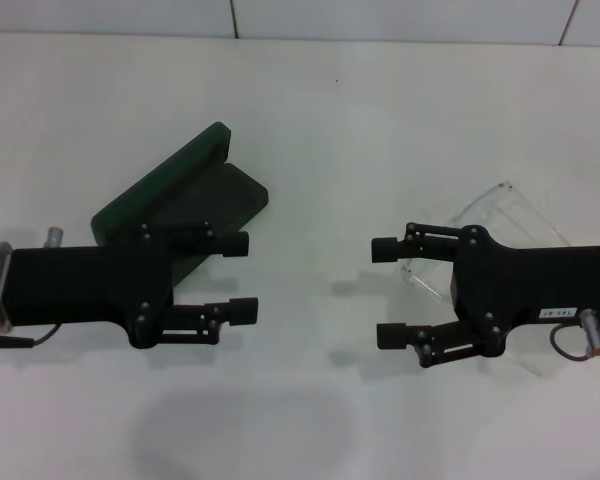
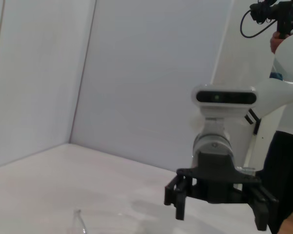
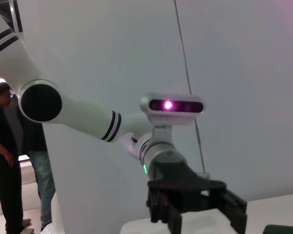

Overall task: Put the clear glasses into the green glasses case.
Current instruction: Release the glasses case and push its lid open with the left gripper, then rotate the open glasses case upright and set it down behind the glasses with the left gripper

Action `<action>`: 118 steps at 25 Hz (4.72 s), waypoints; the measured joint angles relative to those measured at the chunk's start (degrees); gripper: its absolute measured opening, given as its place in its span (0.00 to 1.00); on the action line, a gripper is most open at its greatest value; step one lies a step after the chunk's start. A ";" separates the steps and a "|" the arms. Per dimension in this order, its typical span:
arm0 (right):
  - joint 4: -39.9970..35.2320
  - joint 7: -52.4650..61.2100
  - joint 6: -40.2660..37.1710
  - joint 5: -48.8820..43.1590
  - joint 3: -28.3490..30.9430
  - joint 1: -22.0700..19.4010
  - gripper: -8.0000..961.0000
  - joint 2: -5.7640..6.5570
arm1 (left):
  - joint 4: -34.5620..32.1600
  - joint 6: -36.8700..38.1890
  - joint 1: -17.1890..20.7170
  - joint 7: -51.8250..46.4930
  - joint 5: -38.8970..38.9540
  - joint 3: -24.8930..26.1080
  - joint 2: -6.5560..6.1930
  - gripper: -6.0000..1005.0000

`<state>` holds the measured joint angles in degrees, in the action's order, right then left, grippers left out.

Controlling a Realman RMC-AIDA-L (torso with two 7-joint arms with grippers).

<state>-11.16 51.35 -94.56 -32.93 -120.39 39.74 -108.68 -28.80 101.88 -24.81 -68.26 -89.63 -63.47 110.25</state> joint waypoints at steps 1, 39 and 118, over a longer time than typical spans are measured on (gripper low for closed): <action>0.00 0.00 0.00 0.03 0.12 -0.02 0.92 0.02 | -0.03 0.00 0.00 -0.14 -0.21 -0.01 0.07 0.77; 0.38 -3.07 5.75 -0.39 14.15 -9.63 0.87 7.99 | -55.77 -14.02 -12.94 -65.35 -64.58 -3.28 9.13 0.65; 6.59 -12.42 -19.44 -1.87 21.16 -26.69 0.75 12.91 | -57.68 -27.20 -12.65 -65.37 -62.26 -42.62 9.68 0.21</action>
<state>-4.57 38.93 -114.00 -34.80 -99.23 13.04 -95.77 -86.48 74.68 -37.46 -133.63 -151.89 -106.10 119.94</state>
